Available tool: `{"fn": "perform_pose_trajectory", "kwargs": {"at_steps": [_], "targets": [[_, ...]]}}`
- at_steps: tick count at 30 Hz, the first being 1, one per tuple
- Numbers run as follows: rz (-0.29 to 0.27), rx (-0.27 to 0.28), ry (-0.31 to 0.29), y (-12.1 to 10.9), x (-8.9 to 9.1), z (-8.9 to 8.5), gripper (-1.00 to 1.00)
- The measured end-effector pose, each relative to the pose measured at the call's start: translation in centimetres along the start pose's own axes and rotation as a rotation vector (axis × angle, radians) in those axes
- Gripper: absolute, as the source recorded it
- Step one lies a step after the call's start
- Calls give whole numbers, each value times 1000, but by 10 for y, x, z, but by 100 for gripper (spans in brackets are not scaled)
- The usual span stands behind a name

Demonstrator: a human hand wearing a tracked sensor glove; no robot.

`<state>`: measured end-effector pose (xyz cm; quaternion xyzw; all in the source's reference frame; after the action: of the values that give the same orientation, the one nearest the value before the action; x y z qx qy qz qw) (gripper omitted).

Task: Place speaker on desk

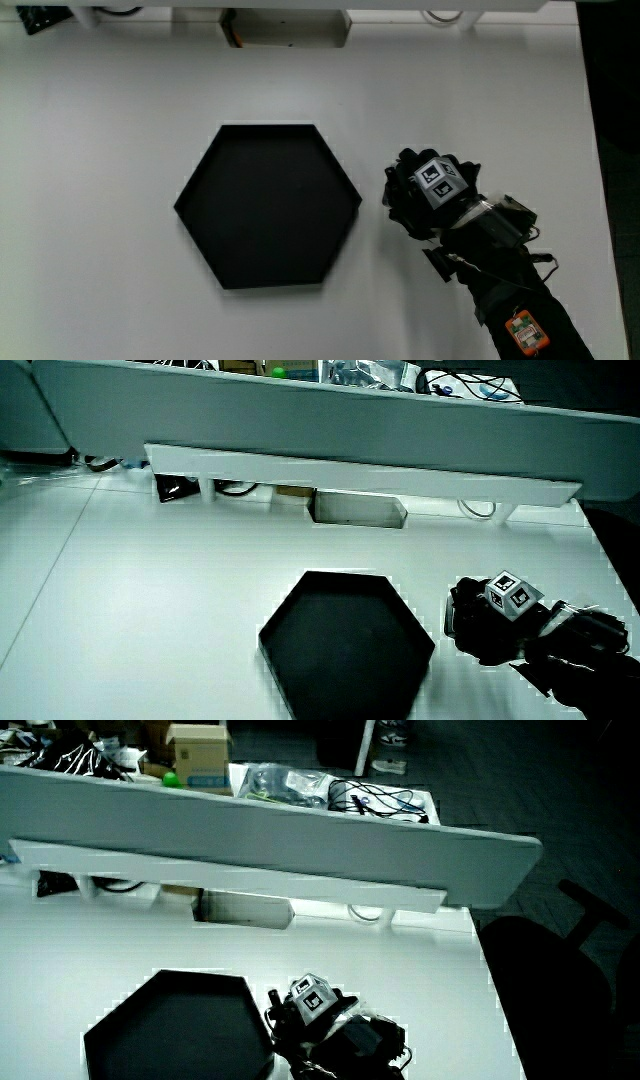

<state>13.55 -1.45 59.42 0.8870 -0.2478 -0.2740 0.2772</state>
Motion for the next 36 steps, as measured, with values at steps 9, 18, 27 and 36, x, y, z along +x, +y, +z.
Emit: {"fn": "perform_pose_trajectory", "kwargs": {"at_steps": [9, 18, 27, 36], "targets": [[-67, -240, 15, 4, 15, -78, 0], [-93, -426, 36, 6, 8, -129, 0], [-100, -469, 17, 5, -5, -141, 0], [-118, -498, 34, 4, -6, -146, -18]]}}
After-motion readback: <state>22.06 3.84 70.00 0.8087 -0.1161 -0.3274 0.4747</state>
